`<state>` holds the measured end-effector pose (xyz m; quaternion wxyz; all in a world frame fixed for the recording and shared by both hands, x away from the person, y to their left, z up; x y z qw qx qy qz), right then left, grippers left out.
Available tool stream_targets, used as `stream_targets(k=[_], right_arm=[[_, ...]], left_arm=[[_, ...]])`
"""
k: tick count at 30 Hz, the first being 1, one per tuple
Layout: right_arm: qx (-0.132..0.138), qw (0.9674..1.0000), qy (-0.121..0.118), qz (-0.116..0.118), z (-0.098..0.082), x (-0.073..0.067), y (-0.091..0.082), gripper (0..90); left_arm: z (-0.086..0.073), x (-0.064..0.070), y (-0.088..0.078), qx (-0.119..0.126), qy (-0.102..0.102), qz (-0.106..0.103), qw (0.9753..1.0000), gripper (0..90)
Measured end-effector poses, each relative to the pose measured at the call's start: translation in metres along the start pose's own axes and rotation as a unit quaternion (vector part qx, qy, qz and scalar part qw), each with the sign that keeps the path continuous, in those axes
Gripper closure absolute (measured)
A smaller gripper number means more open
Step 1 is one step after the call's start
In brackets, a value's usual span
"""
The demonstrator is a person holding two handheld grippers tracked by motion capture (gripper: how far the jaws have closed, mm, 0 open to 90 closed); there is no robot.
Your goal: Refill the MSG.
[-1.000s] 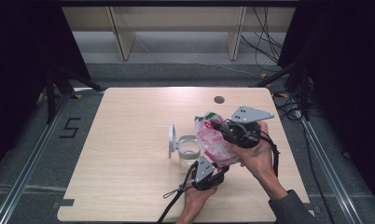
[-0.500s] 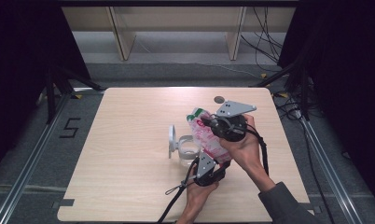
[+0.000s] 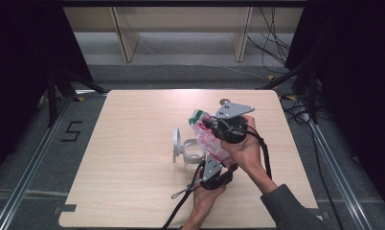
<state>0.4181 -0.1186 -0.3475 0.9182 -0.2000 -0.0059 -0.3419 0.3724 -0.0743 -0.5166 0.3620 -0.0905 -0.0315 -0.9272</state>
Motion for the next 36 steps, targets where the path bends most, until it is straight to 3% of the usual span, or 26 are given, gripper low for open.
stream_targets(k=[1,2,5,7,10,13,21,27,32,36], right_arm=[[0.000,1.0000,0.006,-0.007,0.000,-0.001,0.000,90.0],[0.005,0.9999,-0.004,-0.012,0.001,-0.001,0.001,90.0],[0.001,1.0000,-0.005,-0.008,0.003,-0.003,0.004,90.0],[-0.001,0.9997,-0.022,-0.007,0.004,-0.004,0.006,90.0],[-0.006,0.9998,-0.020,-0.007,0.004,-0.005,0.010,90.0],[-0.006,0.9990,-0.042,-0.015,0.003,-0.008,0.013,90.0],[-0.014,0.9990,-0.036,-0.021,0.002,-0.010,0.017,90.0],[-0.018,0.9984,-0.051,-0.017,0.000,-0.011,0.019,90.0],[-0.015,0.9990,-0.038,-0.020,-0.002,-0.011,0.018,90.0],[-0.020,0.9983,-0.051,-0.020,-0.004,-0.010,0.021,90.0]], left_arm=[[0.001,0.000,0.001,0.003,-0.002,0.000,1.0000,71.9],[0.001,-0.001,0.001,0.000,0.002,0.000,1.0000,71.9],[0.002,-0.003,0.001,0.005,-0.002,0.004,1.0000,72.1],[0.002,-0.004,0.001,0.003,0.001,0.003,1.0000,72.1],[0.002,-0.004,0.002,0.004,0.002,0.004,1.0000,72.3],[0.000,-0.004,0.003,0.007,-0.001,0.004,1.0000,72.6],[0.000,-0.004,0.003,0.006,0.003,0.003,1.0000,72.7],[-0.002,-0.002,0.006,0.005,0.001,0.003,1.0000,72.9],[-0.003,-0.002,0.007,0.006,0.001,0.005,1.0000,73.0],[-0.004,0.000,0.008,0.011,-0.001,0.005,0.9999,73.0]])
Point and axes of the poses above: each handheld gripper's, and its own axes: y roughly forward along the jaws, z roughly out of its top, x roughly to its right, the point moved 3 cm from there along y, roughly forward along the jaws, and after that the axes turned 9 degrees about x, right-handed, at the moved point
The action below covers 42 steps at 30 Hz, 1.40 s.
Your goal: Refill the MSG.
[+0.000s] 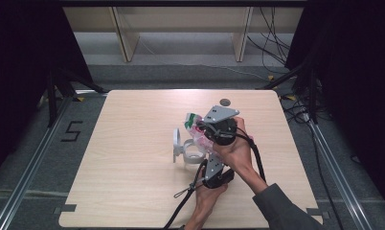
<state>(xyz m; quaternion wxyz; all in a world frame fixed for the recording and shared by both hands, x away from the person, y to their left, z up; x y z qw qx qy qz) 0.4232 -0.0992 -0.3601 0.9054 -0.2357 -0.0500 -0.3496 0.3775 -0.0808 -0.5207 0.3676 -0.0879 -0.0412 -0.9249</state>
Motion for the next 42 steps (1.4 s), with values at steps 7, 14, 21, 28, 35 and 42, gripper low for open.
stream_targets(k=[7,14,21,28,35,42], right_arm=[[-0.003,1.0000,0.003,0.002,0.000,-0.002,0.004,90.0],[-0.003,0.9999,0.006,0.009,0.001,-0.002,0.006,90.0],[0.004,0.9997,0.022,0.010,0.001,-0.001,0.007,90.0],[0.007,0.9998,0.014,0.009,0.001,-0.003,0.008,90.0],[-0.002,0.9998,0.008,0.016,0.000,-0.003,0.009,90.0],[-0.002,0.9999,0.009,0.013,0.000,-0.003,0.010,90.0]], left_arm=[[0.000,0.001,0.000,0.000,0.009,0.000,1.0000,73.1],[0.001,0.001,-0.001,0.005,0.007,-0.001,1.0000,73.2],[0.002,0.000,-0.001,0.008,0.005,0.000,1.0000,73.2],[0.001,0.000,-0.001,0.006,0.005,0.000,1.0000,73.3],[0.001,0.001,-0.001,0.007,0.003,-0.001,1.0000,73.3],[0.002,0.001,-0.001,0.007,0.005,-0.004,1.0000,73.3]])
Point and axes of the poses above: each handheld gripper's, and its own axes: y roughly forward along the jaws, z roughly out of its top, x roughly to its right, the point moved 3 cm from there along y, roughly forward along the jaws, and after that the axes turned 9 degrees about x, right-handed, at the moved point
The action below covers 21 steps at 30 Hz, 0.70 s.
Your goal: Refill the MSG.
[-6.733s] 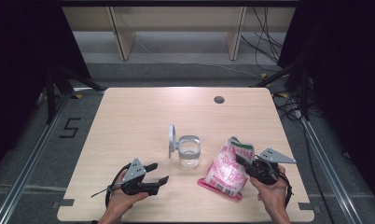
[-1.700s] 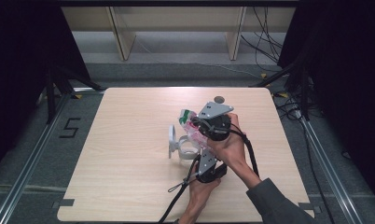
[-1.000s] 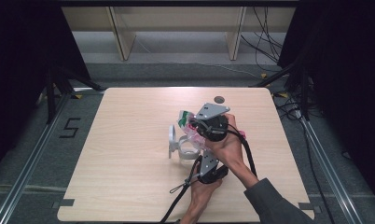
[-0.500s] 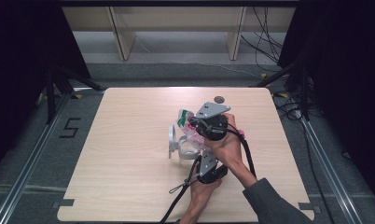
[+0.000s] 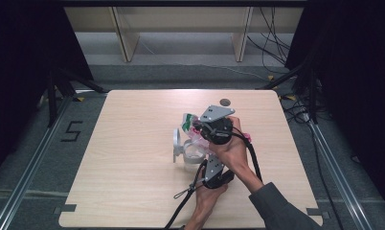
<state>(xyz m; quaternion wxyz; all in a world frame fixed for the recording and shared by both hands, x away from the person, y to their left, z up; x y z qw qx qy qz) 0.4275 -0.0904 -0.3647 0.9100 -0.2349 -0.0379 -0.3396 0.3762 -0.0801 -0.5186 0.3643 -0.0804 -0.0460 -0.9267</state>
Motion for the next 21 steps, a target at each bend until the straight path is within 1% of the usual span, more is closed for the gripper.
stream_targets(k=[1,2,3,4,6,8,9,10,11,12,13,15,18,19,20,21], right_arm=[[0.003,1.0000,0.006,-0.001,0.0007,0.0006,-0.0007,90.0],[0.004,1.0000,0.006,-0.002,0.0005,0.0005,-0.0007,90.0],[0.001,1.0000,-0.002,0.002,-0.0003,0.0000,0.0001,90.0],[-0.007,1.0000,0.003,-0.002,-0.0012,-0.0021,0.0004,90.0],[0.000,1.0000,0.007,-0.001,-0.0002,-0.0001,-0.0013,90.0],[0.006,1.0000,0.005,-0.005,-0.0004,0.0012,-0.0011,90.0],[-0.001,1.0000,0.005,-0.003,-0.0014,0.0000,-0.0006,90.0],[-0.005,1.0000,-0.001,-0.002,-0.0017,-0.0006,0.0000,90.0],[-0.002,1.0000,-0.001,-0.003,-0.0014,0.0000,0.0001,90.0],[0.002,1.0000,0.009,-0.002,-0.0006,0.0006,-0.0012,90.0],[0.004,0.9999,0.013,-0.004,-0.0006,0.0003,-0.0012,90.0],[-0.005,1.0000,0.000,0.000,-0.0014,-0.0010,0.0007,90.0],[0.004,1.0000,0.007,-0.003,-0.0002,-0.0006,-0.0006,90.0],[0.003,1.0000,0.002,-0.003,-0.0004,-0.0011,0.0001,90.0],[-0.005,1.0000,0.005,-0.002,-0.0008,-0.0024,0.0000,90.0],[-0.005,1.0000,0.006,-0.003,-0.0008,-0.0026,0.0001,90.0]], left_arm=[[0.0002,-0.0003,-0.0001,-0.001,0.001,0.000,1.0000,73.3],[-0.0003,-0.0002,0.0005,0.000,-0.002,-0.001,1.0000,73.4],[-0.0012,0.0004,0.0012,-0.002,-0.004,-0.001,1.0000,73.4],[-0.0011,0.0008,0.0013,-0.001,-0.005,0.000,1.0000,73.4],[0.0004,0.0010,0.0013,0.003,-0.002,-0.001,1.0000,73.4],[-0.0007,0.0009,0.0017,-0.001,-0.004,0.000,1.0000,73.5],[-0.0014,0.0012,0.0019,-0.002,-0.004,-0.001,1.0000,73.5],[-0.0012,0.0013,0.0018,-0.001,-0.004,-0.001,1.0000,73.4],[-0.0001,0.0012,0.0012,0.000,-0.003,-0.002,1.0000,73.5],[0.0003,0.0011,0.0012,0.001,-0.004,-0.001,1.0000,73.5],[-0.0001,0.0010,0.0015,0.000,-0.005,-0.001,1.0000,73.5],[-0.0011,0.0012,0.0015,0.000,-0.004,-0.002,1.0000,73.5],[0.0001,0.0010,0.0013,0.002,-0.004,0.000,1.0000,73.6],[-0.0006,0.0011,0.0012,0.000,-0.003,-0.002,1.0000,73.6],[-0.0008,0.0015,0.0010,0.001,-0.004,-0.001,1.0000,73.6],[-0.0004,0.0014,0.0008,0.002,-0.003,-0.001,1.0000,73.6]])
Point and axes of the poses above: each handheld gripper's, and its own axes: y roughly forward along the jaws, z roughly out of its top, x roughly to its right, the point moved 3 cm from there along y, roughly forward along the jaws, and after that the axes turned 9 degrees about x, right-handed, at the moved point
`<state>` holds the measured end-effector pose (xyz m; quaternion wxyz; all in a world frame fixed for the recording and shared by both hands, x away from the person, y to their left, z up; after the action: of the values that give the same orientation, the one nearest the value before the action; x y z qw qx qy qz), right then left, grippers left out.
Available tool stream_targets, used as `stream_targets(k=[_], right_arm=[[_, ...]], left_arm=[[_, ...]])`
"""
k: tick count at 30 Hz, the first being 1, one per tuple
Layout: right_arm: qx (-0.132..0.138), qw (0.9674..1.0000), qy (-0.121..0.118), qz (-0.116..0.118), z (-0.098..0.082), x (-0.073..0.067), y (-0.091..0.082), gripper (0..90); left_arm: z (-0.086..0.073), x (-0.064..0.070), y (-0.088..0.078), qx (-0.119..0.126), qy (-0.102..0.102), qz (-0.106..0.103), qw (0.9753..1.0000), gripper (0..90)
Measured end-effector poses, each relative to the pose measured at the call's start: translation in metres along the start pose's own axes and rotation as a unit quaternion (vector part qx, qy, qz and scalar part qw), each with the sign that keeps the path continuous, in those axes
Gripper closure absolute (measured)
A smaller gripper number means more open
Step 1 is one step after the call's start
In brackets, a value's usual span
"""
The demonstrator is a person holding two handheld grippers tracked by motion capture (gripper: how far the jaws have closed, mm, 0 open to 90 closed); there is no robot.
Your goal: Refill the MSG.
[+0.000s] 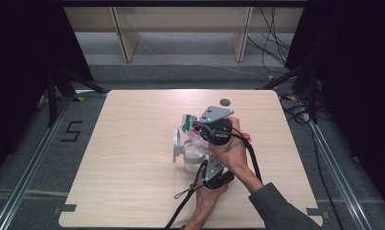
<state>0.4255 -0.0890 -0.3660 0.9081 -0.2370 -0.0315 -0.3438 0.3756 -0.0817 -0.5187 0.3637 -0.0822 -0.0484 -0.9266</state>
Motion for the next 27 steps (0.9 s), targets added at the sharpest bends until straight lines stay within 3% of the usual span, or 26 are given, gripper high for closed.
stream_targets(k=[7,10,13,16,18,27], right_arm=[[0.013,0.9999,-0.003,0.005,0.0027,0.0008,-0.0006,90.0],[0.000,0.9999,-0.011,0.003,0.0016,-0.0033,0.0015,90.0],[0.009,1.0000,0.002,0.003,0.0030,-0.0023,-0.0002,90.0],[0.002,0.9999,-0.012,0.007,0.0027,-0.0024,0.0013,90.0],[0.008,1.0000,0.002,0.004,0.0035,-0.0014,-0.0004,90.0],[0.004,0.9999,-0.011,0.005,0.0035,-0.0037,0.0008,90.0]], left_arm=[[0.0017,-0.0007,-0.0009,0.002,0.003,0.002,1.0000,73.7],[0.0007,0.0001,-0.0004,0.004,-0.001,0.000,1.0000,73.7],[0.0017,-0.0005,-0.0012,0.006,0.001,0.001,1.0000,73.8],[0.0016,0.0002,-0.0009,0.006,0.000,0.000,1.0000,73.8],[0.0025,-0.0001,-0.0010,0.005,0.002,0.000,1.0000,73.8],[0.0023,0.0004,-0.0015,0.006,0.005,0.001,1.0000,73.8]])
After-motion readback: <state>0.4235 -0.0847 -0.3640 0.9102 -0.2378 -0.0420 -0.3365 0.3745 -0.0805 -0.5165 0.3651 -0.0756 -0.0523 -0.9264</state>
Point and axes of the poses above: each handheld gripper's, and its own axes: y roughly forward along the jaws, z roughly out of its top, x roughly to its right, the point moved 3 cm from there along y, roughly forward along the jaws, and after that the axes turned 9 degrees about x, right-handed, at the moved point
